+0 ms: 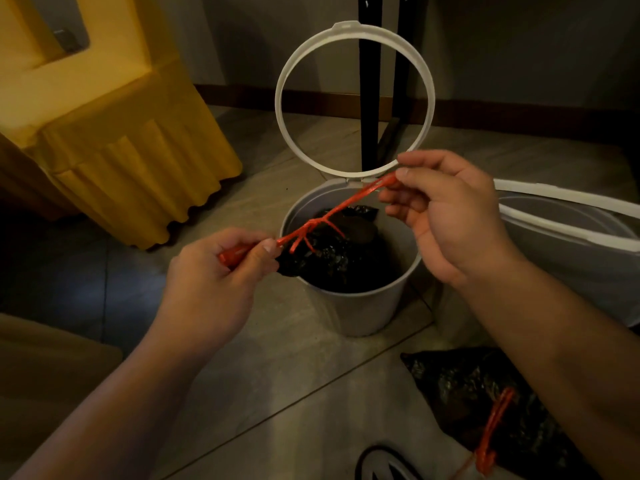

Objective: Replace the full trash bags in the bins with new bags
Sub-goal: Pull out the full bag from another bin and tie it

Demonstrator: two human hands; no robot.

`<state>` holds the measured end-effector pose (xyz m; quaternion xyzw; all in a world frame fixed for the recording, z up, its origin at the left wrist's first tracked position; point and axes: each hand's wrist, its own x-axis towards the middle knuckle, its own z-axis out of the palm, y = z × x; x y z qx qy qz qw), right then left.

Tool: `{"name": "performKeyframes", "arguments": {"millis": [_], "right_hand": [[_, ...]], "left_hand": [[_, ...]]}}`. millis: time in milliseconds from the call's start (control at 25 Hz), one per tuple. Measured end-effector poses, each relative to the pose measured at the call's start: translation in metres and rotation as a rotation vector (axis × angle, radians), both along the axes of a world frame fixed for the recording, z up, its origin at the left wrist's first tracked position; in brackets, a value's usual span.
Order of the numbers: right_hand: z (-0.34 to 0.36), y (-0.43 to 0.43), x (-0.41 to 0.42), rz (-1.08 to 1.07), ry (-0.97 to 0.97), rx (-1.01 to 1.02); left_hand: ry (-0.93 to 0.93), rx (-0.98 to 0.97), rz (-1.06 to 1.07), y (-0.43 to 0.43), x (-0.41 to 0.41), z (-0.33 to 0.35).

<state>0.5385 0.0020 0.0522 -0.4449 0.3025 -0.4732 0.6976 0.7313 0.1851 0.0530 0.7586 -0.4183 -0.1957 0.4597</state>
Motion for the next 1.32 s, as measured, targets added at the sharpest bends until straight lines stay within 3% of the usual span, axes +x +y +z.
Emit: {"name": "performKeyframes", "arguments": {"millis": [80,200,440,720,800,920,1040,1320], "right_hand": [[-0.004,-0.003,0.003,-0.008,-0.078,0.207],[-0.007,-0.012,0.006,-0.068,-0.134,0.362],[-0.016,-0.007,0.015,-0.161,-0.09,0.433],[-0.024,-0.011,0.019,-0.274,-0.076,0.471],[-0.028,-0.006,0.019,-0.272,-0.046,0.426],[-0.025,0.003,0.013,-0.217,-0.014,0.238],[-0.006,0.016,0.011,-0.086,0.04,-0.01],[0.034,0.071,0.009,0.167,0.038,-0.449]], "left_hand": [[0.03,0.047,0.041,0.004,0.011,-0.014],[0.114,0.109,0.153,0.011,0.025,-0.038],[0.209,0.246,0.261,0.022,0.034,-0.074],[0.147,0.376,0.338,0.035,0.037,-0.089],[0.157,0.348,0.379,0.035,0.035,-0.083],[0.22,0.147,0.398,0.03,0.028,-0.06],[0.195,-0.02,0.221,0.019,0.009,-0.025],[-0.275,0.183,-0.195,-0.042,-0.039,0.002]]}}
